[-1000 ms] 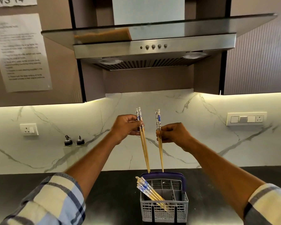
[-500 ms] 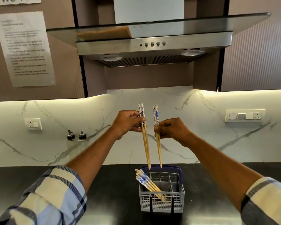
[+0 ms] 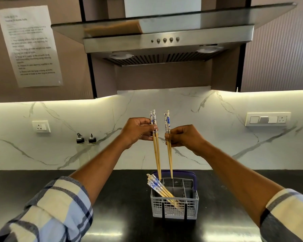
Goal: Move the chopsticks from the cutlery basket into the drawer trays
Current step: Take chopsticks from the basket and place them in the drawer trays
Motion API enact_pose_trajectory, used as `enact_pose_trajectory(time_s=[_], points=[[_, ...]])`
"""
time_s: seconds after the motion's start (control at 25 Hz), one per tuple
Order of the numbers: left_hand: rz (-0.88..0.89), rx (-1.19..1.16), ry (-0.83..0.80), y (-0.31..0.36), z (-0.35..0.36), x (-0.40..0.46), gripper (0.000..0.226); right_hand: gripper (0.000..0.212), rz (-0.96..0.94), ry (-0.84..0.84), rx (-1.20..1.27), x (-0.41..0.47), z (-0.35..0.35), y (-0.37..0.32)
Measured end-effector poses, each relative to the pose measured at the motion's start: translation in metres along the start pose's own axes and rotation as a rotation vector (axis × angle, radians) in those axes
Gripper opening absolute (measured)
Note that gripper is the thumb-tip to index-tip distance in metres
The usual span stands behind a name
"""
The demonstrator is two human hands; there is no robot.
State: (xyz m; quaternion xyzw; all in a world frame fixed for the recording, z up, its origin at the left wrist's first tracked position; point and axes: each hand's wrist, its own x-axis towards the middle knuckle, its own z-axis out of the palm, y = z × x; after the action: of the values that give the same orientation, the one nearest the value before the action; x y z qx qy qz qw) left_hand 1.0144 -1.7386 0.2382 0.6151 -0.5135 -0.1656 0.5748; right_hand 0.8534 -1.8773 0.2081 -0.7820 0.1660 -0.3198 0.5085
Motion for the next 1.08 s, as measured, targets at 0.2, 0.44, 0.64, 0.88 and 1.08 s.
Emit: enact_pose_trajectory(time_s=[0.2,0.44,0.64,0.88,1.08], points=[[-0.134,-0.067,-0.036,-0.046,0.003,-0.046,0.016,0.018,0.112,-0.024,0.081,-0.036,0.034,0.037],[-0.422,-0.119,-0.147,-0.161,-0.008,-0.150,0.011,0.018,0.405,0.006,0.188,-0.114,0.101,0.125],[-0.687,-0.174,-0.244,-0.260,-0.024,-0.240,0.010,0.013,0.693,0.067,0.241,-0.204,0.173,0.207],[-0.845,-0.235,-0.362,-0.328,-0.017,-0.312,0.017,0.013,0.920,0.170,0.206,-0.292,0.228,0.267],[-0.907,-0.266,-0.367,-0.350,0.000,-0.340,0.015,0.013,0.993,0.207,0.175,-0.322,0.239,0.287]])
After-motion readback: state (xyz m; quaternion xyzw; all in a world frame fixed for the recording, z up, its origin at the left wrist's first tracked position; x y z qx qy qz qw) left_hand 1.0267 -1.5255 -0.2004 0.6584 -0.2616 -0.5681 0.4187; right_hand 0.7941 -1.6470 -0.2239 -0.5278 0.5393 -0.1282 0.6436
